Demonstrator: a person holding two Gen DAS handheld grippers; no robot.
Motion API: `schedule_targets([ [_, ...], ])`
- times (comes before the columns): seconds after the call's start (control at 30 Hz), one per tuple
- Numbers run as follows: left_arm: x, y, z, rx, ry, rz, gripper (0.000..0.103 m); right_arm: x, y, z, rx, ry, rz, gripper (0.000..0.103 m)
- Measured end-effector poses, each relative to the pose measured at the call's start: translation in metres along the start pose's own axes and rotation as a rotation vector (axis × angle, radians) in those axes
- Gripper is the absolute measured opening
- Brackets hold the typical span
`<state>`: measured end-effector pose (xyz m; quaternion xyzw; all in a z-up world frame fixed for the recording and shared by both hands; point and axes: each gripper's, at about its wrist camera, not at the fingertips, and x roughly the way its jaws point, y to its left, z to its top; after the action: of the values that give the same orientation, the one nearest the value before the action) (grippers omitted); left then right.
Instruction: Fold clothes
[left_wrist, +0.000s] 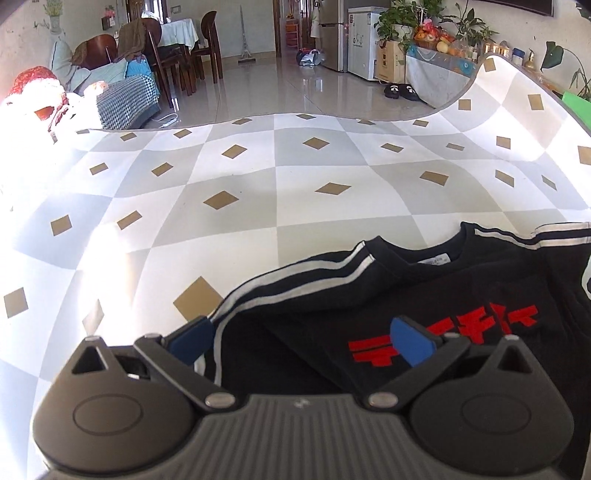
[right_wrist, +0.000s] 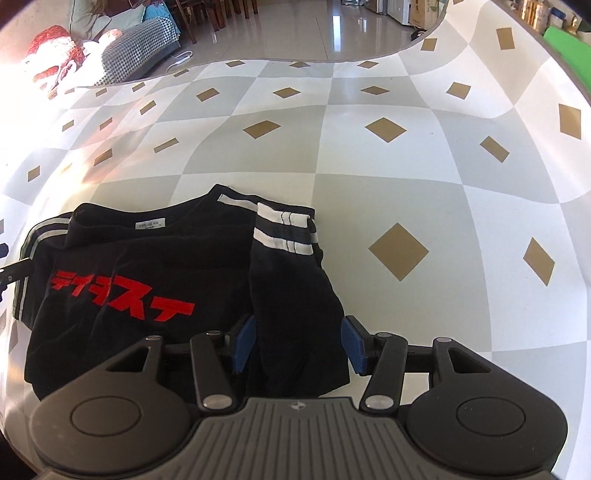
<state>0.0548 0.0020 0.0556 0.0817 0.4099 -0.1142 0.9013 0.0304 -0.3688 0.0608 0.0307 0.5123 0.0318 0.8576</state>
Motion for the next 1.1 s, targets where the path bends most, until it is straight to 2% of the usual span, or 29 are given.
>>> schedule_targets([
  [0.17,0.019,0.008,0.011,0.042,0.013,0.022,0.103,0.012,0.001,0.005,-0.003,0.020,0.019,0.050],
  [0.33,0.037,0.014,0.017,0.064,0.044,-0.049,0.103,0.024,0.004,0.009,-0.009,0.038,0.029,0.050],
  [0.57,0.051,0.005,0.020,0.208,0.067,-0.072,0.103,0.041,0.008,0.014,-0.018,0.063,0.043,0.050],
  [0.7,0.059,0.003,0.023,0.197,0.073,-0.088,0.102,0.047,0.007,0.017,-0.001,0.064,0.040,0.050],
  [0.77,0.065,0.002,0.025,0.181,0.085,-0.083,0.091,0.050,0.006,0.018,0.008,0.067,0.031,0.050],
  [0.9,0.077,0.002,0.032,0.134,0.103,-0.049,0.062,0.057,0.004,0.017,0.015,0.084,-0.011,0.050],
  [0.97,0.081,0.006,0.038,0.075,0.091,-0.011,0.060,0.058,0.002,0.016,0.017,0.091,-0.034,0.050],
  [1.03,0.085,0.015,0.045,-0.005,0.070,0.031,0.064,0.057,0.000,0.016,0.016,0.095,-0.051,0.050],
  [1.1,0.091,0.019,0.049,-0.030,0.063,0.050,0.067,0.057,-0.002,0.015,0.016,0.099,-0.069,0.049],
])
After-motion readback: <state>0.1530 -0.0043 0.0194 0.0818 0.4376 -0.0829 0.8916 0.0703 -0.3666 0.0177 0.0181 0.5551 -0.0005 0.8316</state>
